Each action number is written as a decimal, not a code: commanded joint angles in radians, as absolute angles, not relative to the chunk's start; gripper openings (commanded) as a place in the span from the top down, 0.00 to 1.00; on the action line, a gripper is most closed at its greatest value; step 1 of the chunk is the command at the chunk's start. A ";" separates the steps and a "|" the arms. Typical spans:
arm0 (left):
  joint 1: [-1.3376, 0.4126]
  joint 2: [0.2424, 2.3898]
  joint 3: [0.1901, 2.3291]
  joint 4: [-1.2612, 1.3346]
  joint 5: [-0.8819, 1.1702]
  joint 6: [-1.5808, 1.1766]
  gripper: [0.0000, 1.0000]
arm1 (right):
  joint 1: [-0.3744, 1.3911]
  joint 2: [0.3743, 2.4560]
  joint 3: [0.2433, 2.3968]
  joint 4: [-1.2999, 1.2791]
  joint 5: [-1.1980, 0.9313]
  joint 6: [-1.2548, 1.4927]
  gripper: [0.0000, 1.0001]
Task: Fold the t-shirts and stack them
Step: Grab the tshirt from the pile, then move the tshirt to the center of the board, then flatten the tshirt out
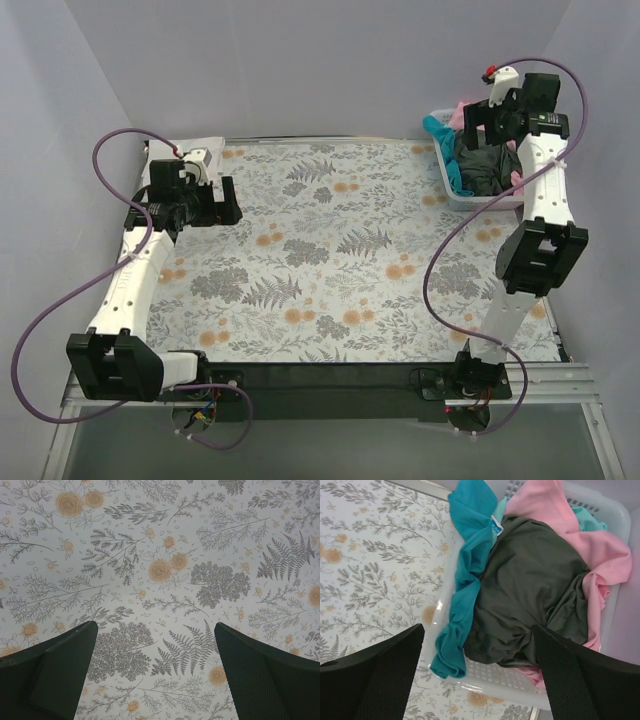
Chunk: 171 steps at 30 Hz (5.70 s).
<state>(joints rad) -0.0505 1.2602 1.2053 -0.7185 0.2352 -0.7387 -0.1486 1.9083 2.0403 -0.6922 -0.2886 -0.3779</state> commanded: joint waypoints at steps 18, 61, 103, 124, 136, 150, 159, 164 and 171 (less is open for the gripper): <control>-0.048 1.310 1.229 -0.758 0.189 -0.689 0.02 | -0.212 2.221 2.125 -0.664 -0.216 -0.397 0.58; -0.048 1.348 1.264 -0.755 0.233 -0.703 0.02 | -0.298 1.948 2.089 -0.681 -0.350 -0.356 0.99; -0.032 1.226 1.273 -0.681 0.388 -0.781 0.02 | 0.395 1.391 1.836 -0.037 -0.712 0.311 0.99; 0.089 1.190 1.207 -0.804 0.640 -0.435 0.02 | 0.526 1.052 1.051 -0.690 -0.558 -0.512 0.88; -0.190 1.402 1.117 -0.775 0.520 -0.423 0.28 | 0.442 1.360 1.135 -0.776 -0.554 -0.465 0.65; -0.336 1.519 0.922 -0.723 0.448 -0.534 0.45 | 0.351 1.523 0.937 -0.772 -0.626 -0.425 0.57; -0.376 1.586 0.922 -0.715 0.402 -0.540 0.52 | 0.356 1.522 0.942 -0.885 -0.499 -0.511 0.55; -0.380 1.649 0.939 -0.690 0.419 -0.600 0.50 | 0.419 1.663 0.974 -0.937 -0.517 -0.531 0.54; -0.345 1.628 1.080 -0.706 0.489 -0.626 1.00 | 0.358 1.758 1.107 -0.928 -0.512 -0.525 0.99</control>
<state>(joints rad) -0.3687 1.6749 0.9668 -0.7269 0.4408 -0.6102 0.4160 1.7493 0.9791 -0.9173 -0.5076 -0.5179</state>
